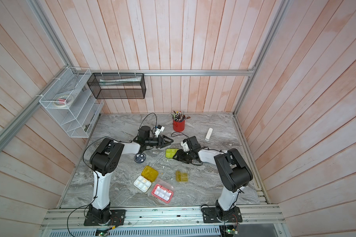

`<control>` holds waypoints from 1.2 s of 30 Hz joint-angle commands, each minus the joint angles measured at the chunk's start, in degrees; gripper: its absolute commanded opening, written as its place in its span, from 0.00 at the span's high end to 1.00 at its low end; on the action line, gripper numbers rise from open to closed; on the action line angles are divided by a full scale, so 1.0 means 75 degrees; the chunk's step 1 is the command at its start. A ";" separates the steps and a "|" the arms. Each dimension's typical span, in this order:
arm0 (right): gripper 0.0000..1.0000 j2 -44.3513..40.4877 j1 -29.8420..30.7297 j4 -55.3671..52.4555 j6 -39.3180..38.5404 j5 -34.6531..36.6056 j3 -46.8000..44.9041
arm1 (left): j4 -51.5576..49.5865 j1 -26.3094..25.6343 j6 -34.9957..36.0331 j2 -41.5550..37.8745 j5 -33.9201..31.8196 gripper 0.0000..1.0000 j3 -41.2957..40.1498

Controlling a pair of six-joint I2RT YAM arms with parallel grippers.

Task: Close pillboxes
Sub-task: Close the lid on the pillbox.

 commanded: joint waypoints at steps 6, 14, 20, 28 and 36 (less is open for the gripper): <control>0.47 -0.0128 -0.0018 -0.0355 0.0024 0.0284 -0.0178 | -0.1051 -0.0067 0.0717 -0.0663 -0.0630 0.38 -0.0078; 0.47 -0.0634 -0.0014 -0.0671 0.0027 0.0340 -0.0039 | -0.2759 -0.0069 0.1391 -0.1333 -0.1610 0.38 -0.0101; 0.46 -0.0909 -0.0015 -0.1031 -0.0166 0.0547 0.0231 | -0.3500 -0.0051 0.1488 -0.1669 -0.1713 0.38 -0.0132; 0.47 -0.0449 -0.0264 -0.1257 -0.0477 0.0538 0.0834 | -0.3997 -0.0050 0.1749 -0.2118 -0.1879 0.38 -0.0509; 0.46 0.0134 -0.0402 -0.1456 -0.0703 0.0481 0.1539 | -0.3802 -0.0057 0.1568 -0.2220 -0.1851 0.38 -0.1007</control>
